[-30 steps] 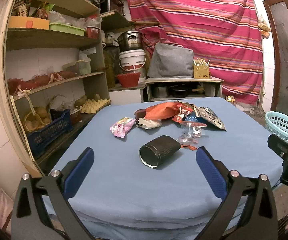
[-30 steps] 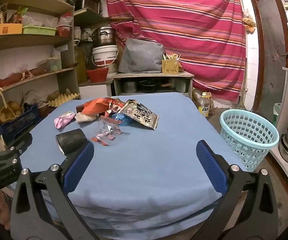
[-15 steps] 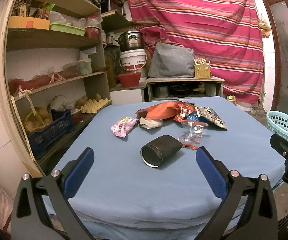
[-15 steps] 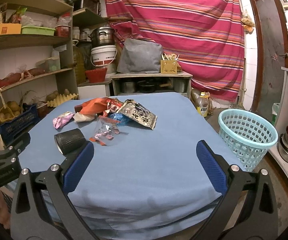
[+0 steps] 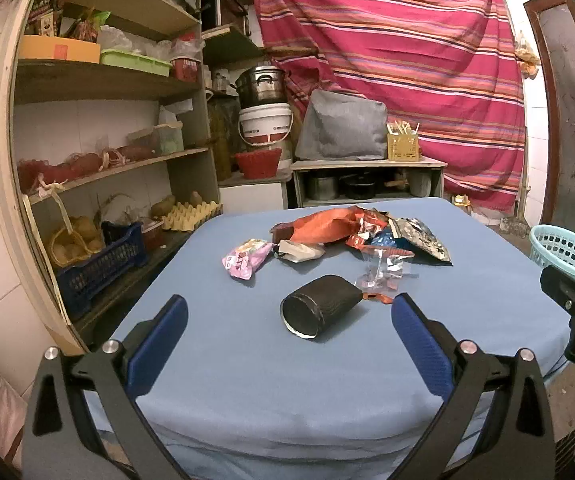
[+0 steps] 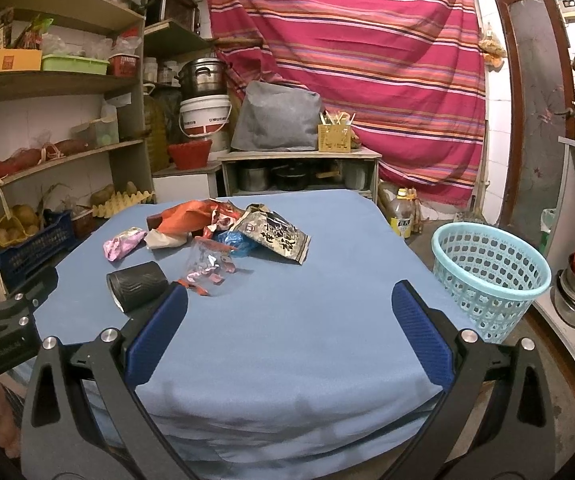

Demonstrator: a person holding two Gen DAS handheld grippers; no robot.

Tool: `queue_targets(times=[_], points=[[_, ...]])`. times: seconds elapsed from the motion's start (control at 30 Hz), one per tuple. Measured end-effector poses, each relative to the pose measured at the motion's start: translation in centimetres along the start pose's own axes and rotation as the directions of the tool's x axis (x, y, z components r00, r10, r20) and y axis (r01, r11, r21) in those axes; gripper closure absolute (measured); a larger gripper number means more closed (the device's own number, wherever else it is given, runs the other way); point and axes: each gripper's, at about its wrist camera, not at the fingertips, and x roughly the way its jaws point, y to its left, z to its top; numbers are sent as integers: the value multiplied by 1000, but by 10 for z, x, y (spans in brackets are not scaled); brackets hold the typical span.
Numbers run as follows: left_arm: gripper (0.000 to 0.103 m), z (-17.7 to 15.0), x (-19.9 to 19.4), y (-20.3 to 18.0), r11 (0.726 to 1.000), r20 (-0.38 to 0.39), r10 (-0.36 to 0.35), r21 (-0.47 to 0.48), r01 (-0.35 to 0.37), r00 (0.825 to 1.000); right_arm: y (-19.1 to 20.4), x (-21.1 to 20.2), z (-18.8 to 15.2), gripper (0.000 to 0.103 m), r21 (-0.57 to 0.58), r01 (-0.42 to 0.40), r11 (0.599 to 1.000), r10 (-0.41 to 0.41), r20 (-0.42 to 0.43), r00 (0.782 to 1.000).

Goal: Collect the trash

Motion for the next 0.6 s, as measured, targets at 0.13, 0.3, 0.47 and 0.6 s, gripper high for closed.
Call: queue_targets(times=[0.13,0.3,0.47,0.6], points=[[4,1,-2,1,1000,5,-4,-4,4,1000,1,-1,1,4,1,-1,1000,1,4,1000],[4,1,-2,1,1000,4,-3,-3,3,1000,2,-2,1,4,-3,-2,1000,2,2,1000],[4,0,-2,2,1000,4,-3,-4,3,1000,3,-2,1,4,-2,-3,1000,3,1,1000],[4,0,-2,2,1000,5,-3,-3,3,1000,3,-3,1,4,0,-3,1000,3,3,1000]])
